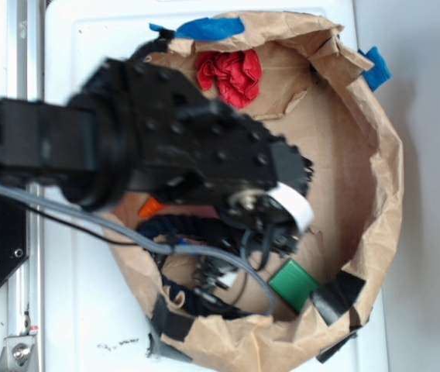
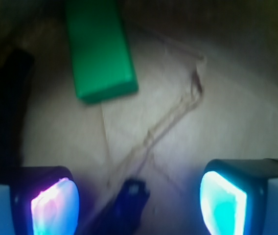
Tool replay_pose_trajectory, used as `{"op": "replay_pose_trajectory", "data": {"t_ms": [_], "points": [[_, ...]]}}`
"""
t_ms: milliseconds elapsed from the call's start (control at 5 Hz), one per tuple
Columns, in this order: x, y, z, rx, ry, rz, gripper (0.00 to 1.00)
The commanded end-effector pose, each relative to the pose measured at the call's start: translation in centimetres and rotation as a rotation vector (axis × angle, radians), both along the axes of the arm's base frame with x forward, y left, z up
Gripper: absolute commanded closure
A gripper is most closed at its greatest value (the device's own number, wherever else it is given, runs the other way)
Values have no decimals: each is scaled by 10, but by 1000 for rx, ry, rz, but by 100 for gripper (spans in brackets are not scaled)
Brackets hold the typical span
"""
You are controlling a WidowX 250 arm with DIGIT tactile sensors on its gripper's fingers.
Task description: Grab the green block.
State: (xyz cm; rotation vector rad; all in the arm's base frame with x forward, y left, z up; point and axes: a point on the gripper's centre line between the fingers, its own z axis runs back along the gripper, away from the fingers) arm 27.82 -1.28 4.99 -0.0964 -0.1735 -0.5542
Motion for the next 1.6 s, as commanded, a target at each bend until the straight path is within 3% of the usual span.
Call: {"op": "replay_pose_trajectory", "data": {"t_ms": [0,600,1400], "points": [[11,-33,12,14,-49,-67,0],[25,-33,-4,8,-40,-80,0],[53,-28,-13,-31,-103,-99,0]]}}
